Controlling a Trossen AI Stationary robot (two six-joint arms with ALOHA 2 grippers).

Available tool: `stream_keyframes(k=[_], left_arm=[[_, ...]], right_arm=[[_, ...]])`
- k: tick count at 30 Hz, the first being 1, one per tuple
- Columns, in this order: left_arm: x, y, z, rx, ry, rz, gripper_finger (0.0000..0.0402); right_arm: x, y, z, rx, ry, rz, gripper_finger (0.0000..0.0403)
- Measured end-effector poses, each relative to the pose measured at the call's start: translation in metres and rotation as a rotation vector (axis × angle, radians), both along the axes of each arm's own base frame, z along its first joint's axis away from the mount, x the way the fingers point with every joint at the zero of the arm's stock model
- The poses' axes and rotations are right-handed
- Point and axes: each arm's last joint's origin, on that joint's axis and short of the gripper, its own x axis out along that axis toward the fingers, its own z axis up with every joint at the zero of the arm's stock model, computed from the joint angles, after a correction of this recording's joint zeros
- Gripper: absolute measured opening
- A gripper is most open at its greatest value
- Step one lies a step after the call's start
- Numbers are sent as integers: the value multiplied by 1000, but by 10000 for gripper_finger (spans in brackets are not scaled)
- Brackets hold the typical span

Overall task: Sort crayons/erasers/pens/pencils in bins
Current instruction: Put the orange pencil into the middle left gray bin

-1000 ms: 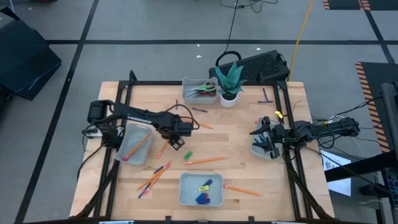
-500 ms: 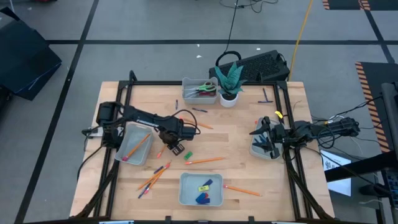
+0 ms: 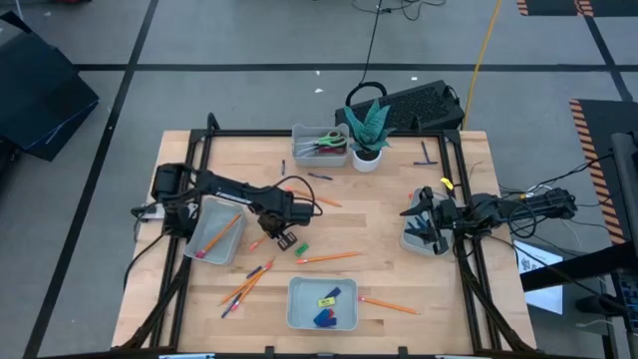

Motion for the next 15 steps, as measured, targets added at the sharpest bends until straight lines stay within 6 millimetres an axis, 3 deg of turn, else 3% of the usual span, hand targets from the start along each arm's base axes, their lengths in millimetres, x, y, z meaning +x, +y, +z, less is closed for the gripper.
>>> stream_keyframes(k=[7,15], left_arm=[[-21,-3,52,2,-105,5,12],[-99,-20,124,-18,-23,132,28]], right_arm=[[0,0,0,0,0,0,212],[0,0,0,0,0,1,212]])
